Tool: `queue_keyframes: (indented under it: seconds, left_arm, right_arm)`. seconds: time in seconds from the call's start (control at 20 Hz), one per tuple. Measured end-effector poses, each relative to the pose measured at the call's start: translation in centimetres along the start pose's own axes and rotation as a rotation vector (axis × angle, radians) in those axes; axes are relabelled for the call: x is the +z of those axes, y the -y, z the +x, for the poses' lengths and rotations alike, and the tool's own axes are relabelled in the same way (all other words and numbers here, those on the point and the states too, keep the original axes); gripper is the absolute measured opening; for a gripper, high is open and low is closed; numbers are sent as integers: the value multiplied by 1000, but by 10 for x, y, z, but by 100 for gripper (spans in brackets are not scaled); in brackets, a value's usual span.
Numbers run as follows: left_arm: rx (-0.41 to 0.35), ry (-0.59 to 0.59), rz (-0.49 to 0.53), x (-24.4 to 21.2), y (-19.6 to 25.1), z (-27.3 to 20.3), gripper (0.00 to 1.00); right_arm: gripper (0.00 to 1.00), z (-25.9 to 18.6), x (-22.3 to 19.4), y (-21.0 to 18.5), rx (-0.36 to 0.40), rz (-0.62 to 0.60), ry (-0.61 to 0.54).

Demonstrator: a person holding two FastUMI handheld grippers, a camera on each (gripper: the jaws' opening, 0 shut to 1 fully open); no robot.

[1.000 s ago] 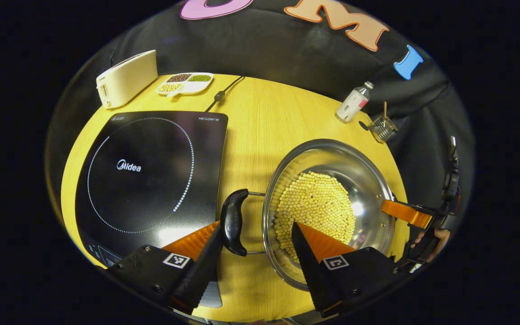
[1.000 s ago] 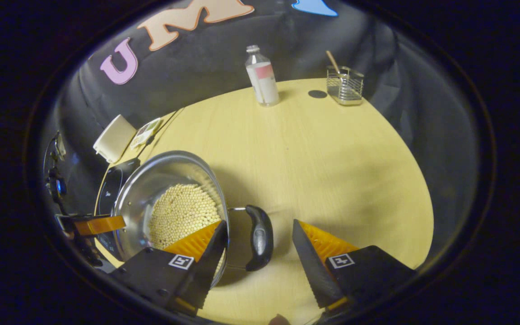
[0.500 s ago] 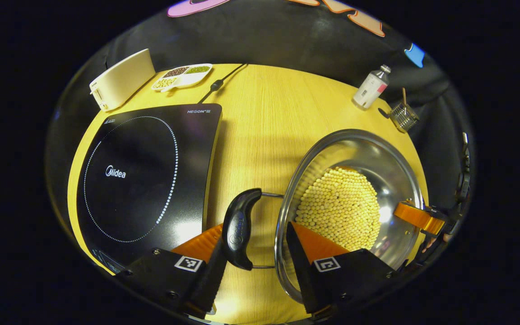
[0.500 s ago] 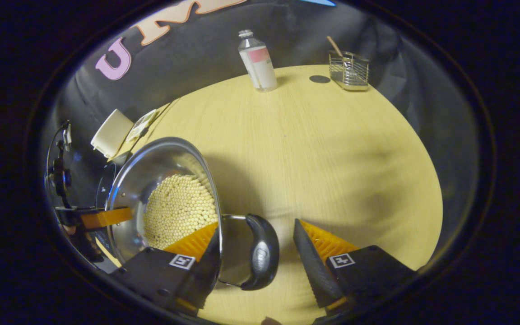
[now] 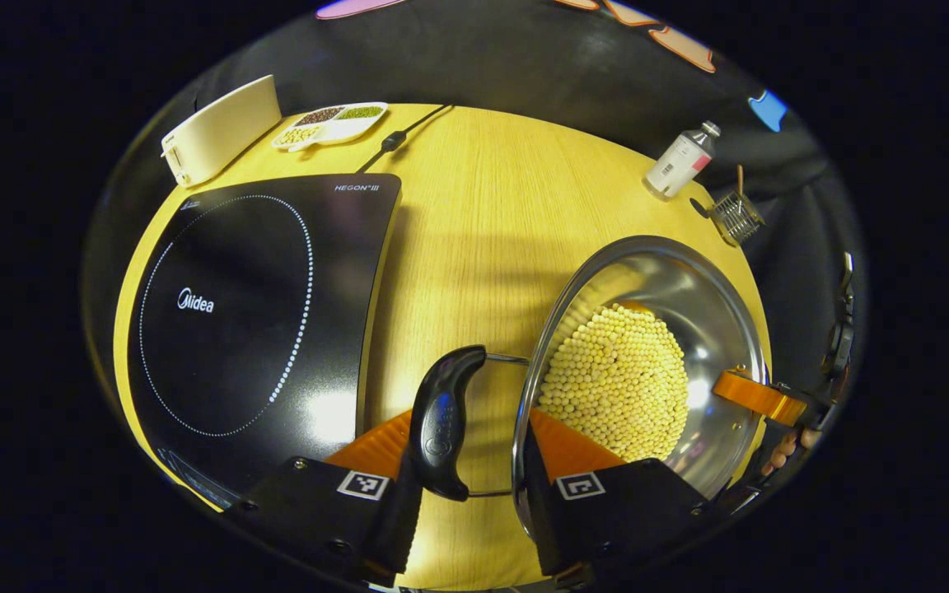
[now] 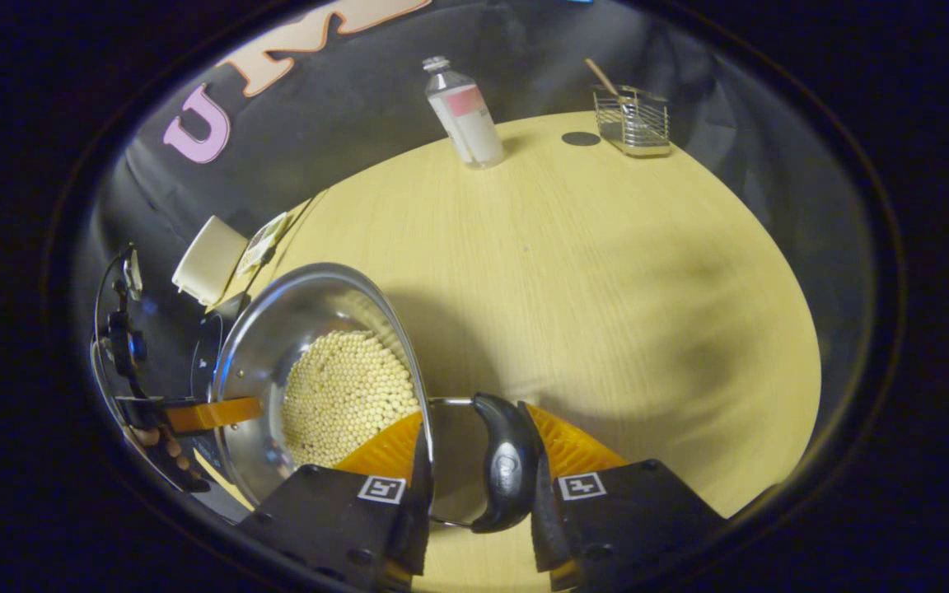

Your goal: First push the handle of the pot to place it horizontally, then grasp the pot with both hands and set it on the induction cooktop.

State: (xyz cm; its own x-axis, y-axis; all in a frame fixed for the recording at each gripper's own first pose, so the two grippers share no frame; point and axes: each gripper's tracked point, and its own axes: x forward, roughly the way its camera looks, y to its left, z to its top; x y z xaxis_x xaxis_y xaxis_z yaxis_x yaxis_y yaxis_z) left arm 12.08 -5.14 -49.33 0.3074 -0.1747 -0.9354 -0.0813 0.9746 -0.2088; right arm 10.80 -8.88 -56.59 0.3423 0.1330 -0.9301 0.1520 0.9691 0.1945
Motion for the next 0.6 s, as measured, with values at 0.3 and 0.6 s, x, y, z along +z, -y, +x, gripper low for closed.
queue_keyframes:
  seconds: [0.3,0.6]
  left_arm:
    - [-11,29,23,19,-4,-23,57]
    - [-1,52,1,26,-35,-50,57]
  right_arm:
    - [45,-17,10,-16,5,35,13]
    - [52,-27,15,-56,24,8,18]
